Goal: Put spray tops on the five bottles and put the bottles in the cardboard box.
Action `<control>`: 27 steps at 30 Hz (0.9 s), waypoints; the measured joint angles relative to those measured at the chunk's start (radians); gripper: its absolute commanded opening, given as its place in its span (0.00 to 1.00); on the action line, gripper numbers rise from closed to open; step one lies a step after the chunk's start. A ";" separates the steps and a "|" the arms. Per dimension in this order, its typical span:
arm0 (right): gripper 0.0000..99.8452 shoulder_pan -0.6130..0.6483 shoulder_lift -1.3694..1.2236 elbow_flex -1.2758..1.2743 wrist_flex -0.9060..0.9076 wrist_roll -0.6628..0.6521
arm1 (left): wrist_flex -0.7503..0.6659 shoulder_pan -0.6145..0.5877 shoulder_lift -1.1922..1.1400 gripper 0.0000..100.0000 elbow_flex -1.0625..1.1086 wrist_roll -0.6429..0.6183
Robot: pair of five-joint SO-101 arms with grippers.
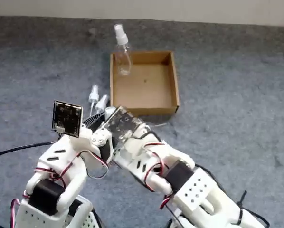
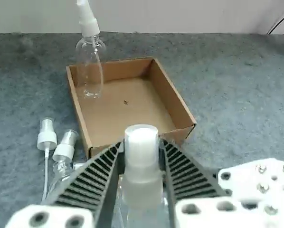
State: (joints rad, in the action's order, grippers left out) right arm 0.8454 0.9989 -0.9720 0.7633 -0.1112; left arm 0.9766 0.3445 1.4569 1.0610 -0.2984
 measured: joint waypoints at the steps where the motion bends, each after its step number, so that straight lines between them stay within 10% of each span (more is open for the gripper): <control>1: 0.00 -0.021 0.021 0.000 -0.005 0.026 | -0.006 0.002 0.000 0.00 -0.002 0.002; 27: 0.00 -0.123 0.147 0.000 -0.011 0.117 | 0.000 -0.026 0.000 0.22 -0.023 0.091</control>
State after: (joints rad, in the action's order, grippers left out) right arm 0.7227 1.1462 -0.9720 0.7526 0.0054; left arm 0.9766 0.3184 1.4569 1.0380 -0.2079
